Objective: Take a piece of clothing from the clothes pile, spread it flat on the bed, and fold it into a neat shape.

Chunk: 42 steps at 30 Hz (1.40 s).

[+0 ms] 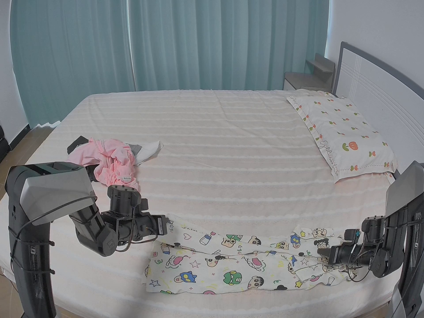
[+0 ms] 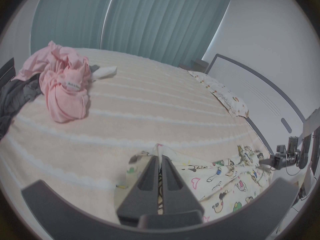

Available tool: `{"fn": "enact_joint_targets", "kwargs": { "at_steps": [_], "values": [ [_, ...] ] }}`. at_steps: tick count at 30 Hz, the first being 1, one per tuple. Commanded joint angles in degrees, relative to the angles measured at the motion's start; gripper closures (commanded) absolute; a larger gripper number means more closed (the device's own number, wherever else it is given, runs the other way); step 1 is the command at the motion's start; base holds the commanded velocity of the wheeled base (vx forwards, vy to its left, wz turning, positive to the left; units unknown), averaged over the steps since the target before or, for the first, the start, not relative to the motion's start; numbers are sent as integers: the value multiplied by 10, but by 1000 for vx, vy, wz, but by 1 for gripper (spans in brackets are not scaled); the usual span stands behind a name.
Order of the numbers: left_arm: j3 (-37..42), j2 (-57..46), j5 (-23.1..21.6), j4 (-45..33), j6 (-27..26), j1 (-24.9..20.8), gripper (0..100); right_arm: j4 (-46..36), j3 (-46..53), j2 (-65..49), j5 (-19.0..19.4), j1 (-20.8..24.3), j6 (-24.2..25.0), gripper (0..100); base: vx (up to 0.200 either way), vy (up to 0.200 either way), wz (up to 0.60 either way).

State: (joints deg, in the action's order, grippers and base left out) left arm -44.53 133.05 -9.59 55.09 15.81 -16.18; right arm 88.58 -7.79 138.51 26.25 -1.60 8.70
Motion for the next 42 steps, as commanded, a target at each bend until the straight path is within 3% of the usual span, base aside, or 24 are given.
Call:
{"fn": "enact_joint_targets", "kwargs": {
  "at_steps": [1,21,31,42],
  "values": [
    [-31,-1,17,-2,0,-5,100,0,0,1,0,0,0,100,0,0,0],
    [-83,-2,60,4,-2,-25,100,-1,-8,17,-1,-1,1,100,0,0,0],
    [-44,-5,91,114,-4,-26,100,-1,-8,16,-1,-1,1,100,0,0,0],
    [-2,1,92,143,-10,-26,100,-1,-7,17,-1,-1,1,100,0,0,0]
  ]
}}
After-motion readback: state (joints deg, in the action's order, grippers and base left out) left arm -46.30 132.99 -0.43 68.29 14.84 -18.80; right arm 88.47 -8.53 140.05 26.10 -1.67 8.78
